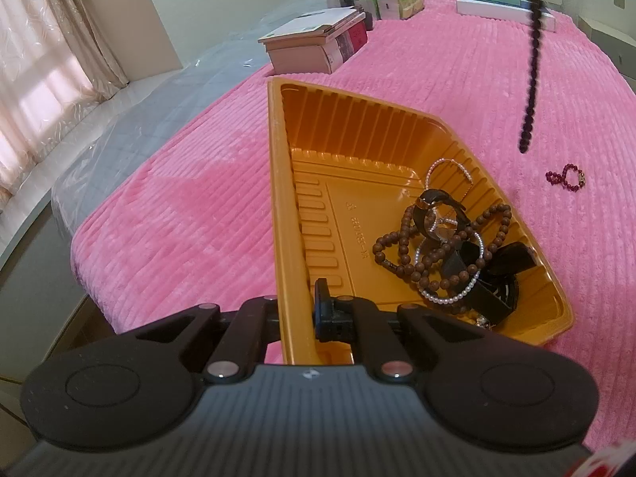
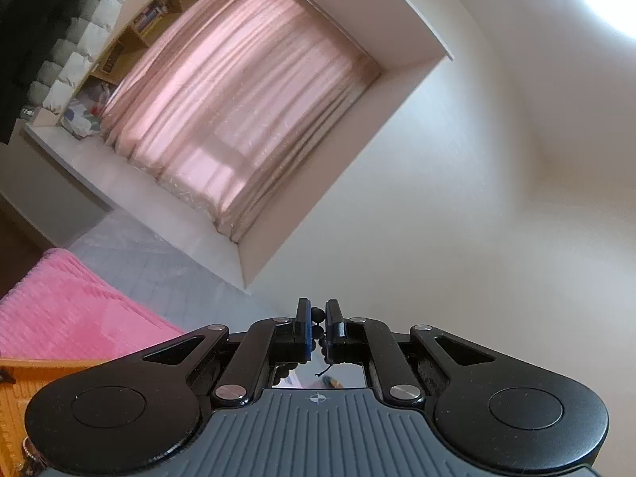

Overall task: Organize jewelry
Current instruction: 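Lift the dark bead strand high and swing it over the tray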

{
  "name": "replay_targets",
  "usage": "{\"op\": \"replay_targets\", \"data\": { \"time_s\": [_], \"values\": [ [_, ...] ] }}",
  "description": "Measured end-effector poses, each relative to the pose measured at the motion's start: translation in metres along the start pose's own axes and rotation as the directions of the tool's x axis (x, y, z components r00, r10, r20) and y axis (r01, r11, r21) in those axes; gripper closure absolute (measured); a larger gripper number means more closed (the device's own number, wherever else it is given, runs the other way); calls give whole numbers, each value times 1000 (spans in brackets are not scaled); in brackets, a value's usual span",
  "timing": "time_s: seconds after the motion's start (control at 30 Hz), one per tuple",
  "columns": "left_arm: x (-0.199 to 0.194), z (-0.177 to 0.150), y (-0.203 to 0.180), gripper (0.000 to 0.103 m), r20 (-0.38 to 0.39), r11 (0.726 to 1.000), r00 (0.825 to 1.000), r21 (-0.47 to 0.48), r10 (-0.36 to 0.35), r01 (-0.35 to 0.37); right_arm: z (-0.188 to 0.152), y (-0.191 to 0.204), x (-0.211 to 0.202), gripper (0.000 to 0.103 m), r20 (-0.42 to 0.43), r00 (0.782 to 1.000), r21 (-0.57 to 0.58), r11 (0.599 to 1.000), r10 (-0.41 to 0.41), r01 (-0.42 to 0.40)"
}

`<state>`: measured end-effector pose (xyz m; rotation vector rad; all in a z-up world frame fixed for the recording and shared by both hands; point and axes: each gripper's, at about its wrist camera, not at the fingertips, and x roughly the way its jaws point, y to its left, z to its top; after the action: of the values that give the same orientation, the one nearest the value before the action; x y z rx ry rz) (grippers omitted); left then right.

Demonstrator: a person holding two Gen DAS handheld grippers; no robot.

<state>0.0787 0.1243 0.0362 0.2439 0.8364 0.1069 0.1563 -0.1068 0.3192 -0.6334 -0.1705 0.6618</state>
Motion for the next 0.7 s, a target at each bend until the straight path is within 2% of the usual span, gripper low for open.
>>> {"op": "replay_targets", "data": {
  "time_s": [0.27,0.5,0.7],
  "values": [
    [0,0,0,99,1,1000,1000,-3,-2,2,16,15,27,96,18,999,-52,998,45,-44],
    [0,0,2,98,5,1000,1000,-5,-7,7,15,43,53,96,-8,994,-118,987,108,-108],
    [-1,0,1,98,5,1000,1000,-8,-9,9,10,71,68,96,-4,981,-246,950,196,-191]
  ]
}}
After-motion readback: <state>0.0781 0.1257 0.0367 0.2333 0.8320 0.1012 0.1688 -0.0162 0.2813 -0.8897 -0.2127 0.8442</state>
